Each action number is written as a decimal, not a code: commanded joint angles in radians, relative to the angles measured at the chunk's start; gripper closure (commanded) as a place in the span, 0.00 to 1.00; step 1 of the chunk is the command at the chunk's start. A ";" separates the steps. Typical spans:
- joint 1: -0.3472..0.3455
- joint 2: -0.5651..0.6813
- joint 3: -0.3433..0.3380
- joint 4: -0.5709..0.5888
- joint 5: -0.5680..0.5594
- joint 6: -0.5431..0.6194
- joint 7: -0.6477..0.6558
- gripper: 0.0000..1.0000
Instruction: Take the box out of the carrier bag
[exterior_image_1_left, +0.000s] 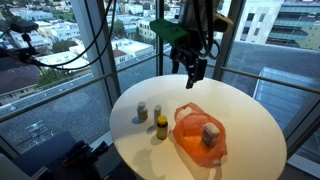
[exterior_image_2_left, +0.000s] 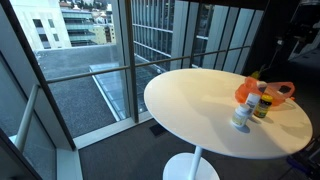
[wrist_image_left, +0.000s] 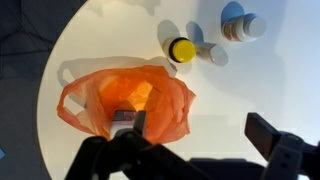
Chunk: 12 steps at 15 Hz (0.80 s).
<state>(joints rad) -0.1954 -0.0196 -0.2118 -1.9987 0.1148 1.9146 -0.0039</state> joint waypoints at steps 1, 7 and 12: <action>-0.003 0.002 0.002 0.001 0.000 -0.002 -0.001 0.00; -0.001 0.005 0.005 0.001 -0.007 0.016 0.016 0.00; -0.003 0.057 0.004 0.007 -0.029 0.143 0.068 0.00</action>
<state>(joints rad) -0.1953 0.0024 -0.2110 -2.0017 0.1123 1.9905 0.0114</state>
